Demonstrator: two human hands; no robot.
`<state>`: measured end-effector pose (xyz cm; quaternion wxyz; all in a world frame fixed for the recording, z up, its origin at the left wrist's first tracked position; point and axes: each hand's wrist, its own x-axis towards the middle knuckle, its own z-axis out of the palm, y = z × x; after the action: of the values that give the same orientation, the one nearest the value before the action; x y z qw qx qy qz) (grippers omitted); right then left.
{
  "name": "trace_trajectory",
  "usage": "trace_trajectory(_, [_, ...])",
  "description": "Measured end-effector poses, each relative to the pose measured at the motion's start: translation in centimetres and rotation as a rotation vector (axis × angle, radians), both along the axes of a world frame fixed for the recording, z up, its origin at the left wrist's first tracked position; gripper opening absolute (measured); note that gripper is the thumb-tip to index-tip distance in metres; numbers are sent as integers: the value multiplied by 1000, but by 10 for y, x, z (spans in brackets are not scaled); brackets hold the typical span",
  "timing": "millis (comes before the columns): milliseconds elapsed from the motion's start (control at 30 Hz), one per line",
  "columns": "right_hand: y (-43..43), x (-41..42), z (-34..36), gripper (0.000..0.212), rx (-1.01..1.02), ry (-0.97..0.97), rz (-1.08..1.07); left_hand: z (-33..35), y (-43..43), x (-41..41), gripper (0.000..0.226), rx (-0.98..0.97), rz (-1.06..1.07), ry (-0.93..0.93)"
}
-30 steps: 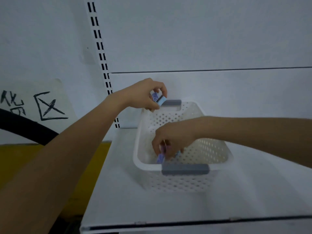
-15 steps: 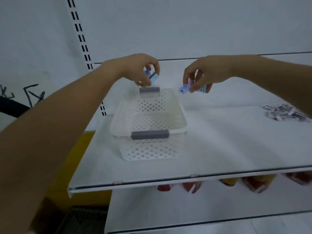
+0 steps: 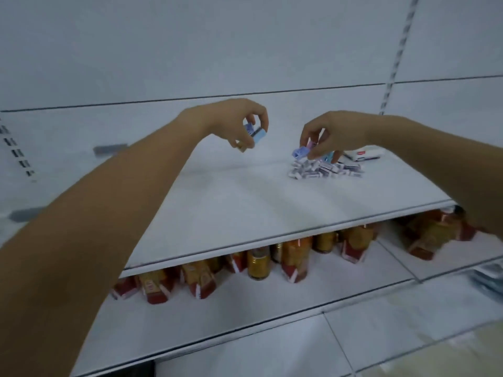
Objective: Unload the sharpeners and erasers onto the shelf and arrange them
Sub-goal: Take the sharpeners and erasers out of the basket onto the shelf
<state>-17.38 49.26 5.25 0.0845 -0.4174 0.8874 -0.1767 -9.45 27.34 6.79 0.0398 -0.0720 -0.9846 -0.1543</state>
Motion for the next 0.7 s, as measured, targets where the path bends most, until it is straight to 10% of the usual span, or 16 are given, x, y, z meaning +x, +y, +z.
trace_trajectory(700, [282, -169, -7, 16, 22, 39, -483, -18, 246, -269, 33, 5, -309, -33])
